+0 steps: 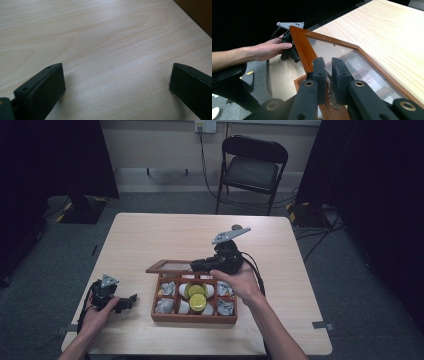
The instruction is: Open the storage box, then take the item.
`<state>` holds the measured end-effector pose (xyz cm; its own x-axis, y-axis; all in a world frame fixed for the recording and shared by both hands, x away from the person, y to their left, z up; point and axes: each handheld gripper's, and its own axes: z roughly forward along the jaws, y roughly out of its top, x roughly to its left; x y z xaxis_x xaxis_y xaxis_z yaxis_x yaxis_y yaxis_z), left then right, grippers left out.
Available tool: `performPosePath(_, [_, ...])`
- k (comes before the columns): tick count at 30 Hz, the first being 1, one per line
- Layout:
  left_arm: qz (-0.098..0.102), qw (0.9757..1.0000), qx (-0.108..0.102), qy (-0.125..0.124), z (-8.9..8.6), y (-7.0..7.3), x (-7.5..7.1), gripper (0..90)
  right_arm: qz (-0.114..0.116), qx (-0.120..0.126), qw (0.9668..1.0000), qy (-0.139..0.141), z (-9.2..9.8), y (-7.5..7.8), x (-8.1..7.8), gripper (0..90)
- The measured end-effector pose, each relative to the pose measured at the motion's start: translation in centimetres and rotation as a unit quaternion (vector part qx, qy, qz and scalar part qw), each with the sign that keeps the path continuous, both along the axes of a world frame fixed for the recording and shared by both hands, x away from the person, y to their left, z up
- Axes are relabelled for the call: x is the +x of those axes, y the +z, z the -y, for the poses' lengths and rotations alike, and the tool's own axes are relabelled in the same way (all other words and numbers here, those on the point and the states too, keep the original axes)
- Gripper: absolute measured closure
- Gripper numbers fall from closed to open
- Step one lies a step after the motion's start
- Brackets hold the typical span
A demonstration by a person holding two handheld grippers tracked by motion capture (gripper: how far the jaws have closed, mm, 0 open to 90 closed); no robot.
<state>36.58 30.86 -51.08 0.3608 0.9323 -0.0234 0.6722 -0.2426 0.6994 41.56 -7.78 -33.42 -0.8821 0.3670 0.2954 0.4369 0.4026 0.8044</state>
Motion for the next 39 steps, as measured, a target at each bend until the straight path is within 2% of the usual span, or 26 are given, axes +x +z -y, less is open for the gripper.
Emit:
performPosePath(8, [0.000, 1.0000, 0.000, -0.002, -0.1, 0.1, -0.2, 0.4, -0.001, 0.000, 1.0000, 0.002, 0.0, 0.0, 0.1, 81.8])
performPosePath(15, [-0.015, 0.9999, 0.002, 0.001, -0.4, 0.8, -0.4, 13.0, 0.000, 0.000, 1.0000, 0.002, 0.0, 0.0, 0.1, 81.8])
performPosePath(16, [-0.019, 0.9998, -0.003, -0.004, -0.3, 0.9, -0.5, 16.8, -0.001, 0.002, 1.0000, 0.002, 0.1, 0.1, 0.1, 81.9])
performPosePath(19, [-0.025, 0.9995, -0.011, -0.017, -0.1, 1.1, -0.5, 18.1, -0.001, 0.003, 1.0000, 0.001, 0.2, 0.1, 0.2, 81.9])
performPosePath(21, [-0.014, 0.9989, -0.024, -0.038, 0.1, 1.6, -0.6, 19.9, 0.000, 0.003, 1.0000, 0.001, 0.1, 0.1, 0.2, 81.9])
performPosePath(24, [0.004, 0.9981, -0.035, -0.050, 0.3, 2.3, -0.9, 19.6, 0.000, 0.002, 1.0000, 0.001, 0.1, 0.2, 0.3, 82.0])
performPosePath(25, [0.004, 0.9981, -0.035, -0.050, 0.3, 2.3, -0.9, 19.5, 0.001, 0.002, 1.0000, 0.001, 0.1, 0.3, 0.4, 82.0])
performPosePath(31, [0.013, 0.9928, -0.082, -0.087, 1.2, 3.6, -1.8, 21.5, 0.002, 0.002, 1.0000, 0.001, 0.1, 0.3, 0.4, 82.0])
performPosePath(34, [0.027, 0.9903, -0.086, -0.106, 1.8, 4.3, -2.3, 22.9, 0.003, 0.002, 1.0000, 0.001, 0.1, 0.3, 0.4, 82.1])
performPosePath(37, [0.032, 0.9859, -0.104, -0.127, 2.6, 5.0, -2.7, 24.2, 0.003, 0.002, 1.0000, 0.001, 0.1, 0.3, 0.5, 82.0])
performPosePath(39, [0.037, 0.9832, -0.108, -0.142, 3.3, 5.4, -3.0, 24.6, 0.003, 0.002, 1.0000, 0.002, 0.1, 0.3, 0.5, 82.0])
